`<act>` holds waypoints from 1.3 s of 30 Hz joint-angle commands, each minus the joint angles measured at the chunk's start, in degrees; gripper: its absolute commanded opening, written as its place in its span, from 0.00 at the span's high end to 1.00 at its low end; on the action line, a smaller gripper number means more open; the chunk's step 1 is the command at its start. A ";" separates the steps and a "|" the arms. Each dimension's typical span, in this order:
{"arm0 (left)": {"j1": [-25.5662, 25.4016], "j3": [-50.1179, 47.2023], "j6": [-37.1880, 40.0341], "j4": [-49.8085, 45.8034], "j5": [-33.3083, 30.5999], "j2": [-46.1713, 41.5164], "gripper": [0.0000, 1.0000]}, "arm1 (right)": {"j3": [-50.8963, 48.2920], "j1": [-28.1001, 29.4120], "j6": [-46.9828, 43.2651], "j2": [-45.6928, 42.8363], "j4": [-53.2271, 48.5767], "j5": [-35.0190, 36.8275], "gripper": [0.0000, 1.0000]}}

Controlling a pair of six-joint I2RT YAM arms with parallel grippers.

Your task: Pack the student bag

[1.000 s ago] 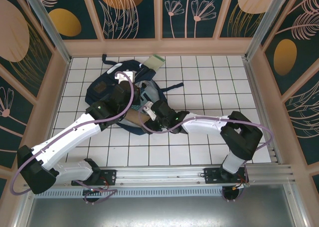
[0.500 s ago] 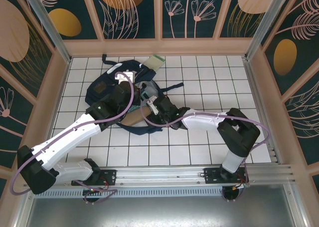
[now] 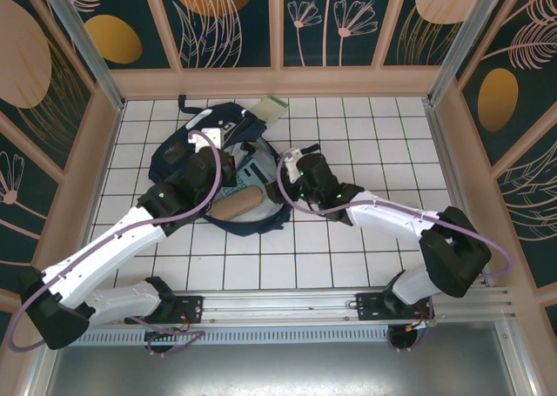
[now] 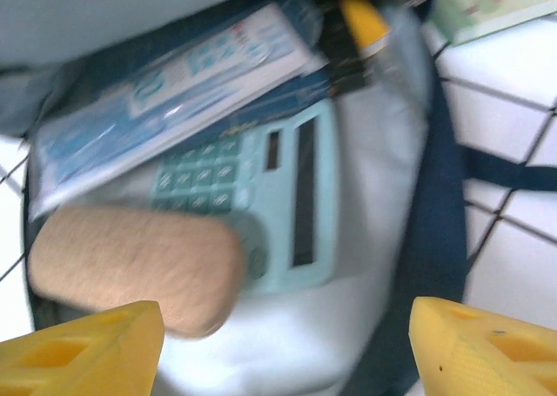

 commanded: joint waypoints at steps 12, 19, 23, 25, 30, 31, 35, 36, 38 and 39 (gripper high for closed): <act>-0.43 -0.99 -4.22 -6.03 -10.20 -9.77 1.00 | 14.88 -12.84 22.25 21.20 11.84 -7.81 0.40; -0.46 -1.41 -4.15 -4.57 -9.14 -8.30 1.00 | 31.53 -14.96 34.41 36.55 11.13 -7.97 0.50; -0.49 -1.53 -3.96 -3.95 -8.66 -7.78 1.00 | 40.34 -15.04 40.26 44.29 9.19 -8.02 0.61; -0.49 -1.76 -3.79 -3.48 -8.58 -7.74 1.00 | 44.23 -15.05 42.95 47.51 8.25 -8.72 0.62; -0.49 -1.88 -3.52 -2.68 -8.16 -7.23 1.00 | 52.33 -14.70 49.27 53.52 3.53 -7.64 0.63; -0.51 -1.97 -3.52 -2.41 -7.95 -7.13 1.00 | 53.73 -14.69 50.49 54.64 2.96 -7.52 0.63; -0.43 -2.54 -3.53 -1.38 -7.33 -7.04 1.00 | 57.21 -14.35 54.38 57.95 2.47 -7.20 0.62; -0.44 -2.65 -3.56 -1.15 -7.06 -6.95 1.00 | 57.62 -14.21 54.82 58.31 2.82 -7.01 0.62; -0.51 -2.76 -3.52 -0.91 -6.58 -6.69 1.00 | 59.06 -14.08 55.97 59.34 2.94 -6.81 0.62; -0.51 -2.74 -3.52 -0.82 -6.49 -6.60 1.00 | 59.96 -14.08 56.51 59.92 2.92 -6.89 0.62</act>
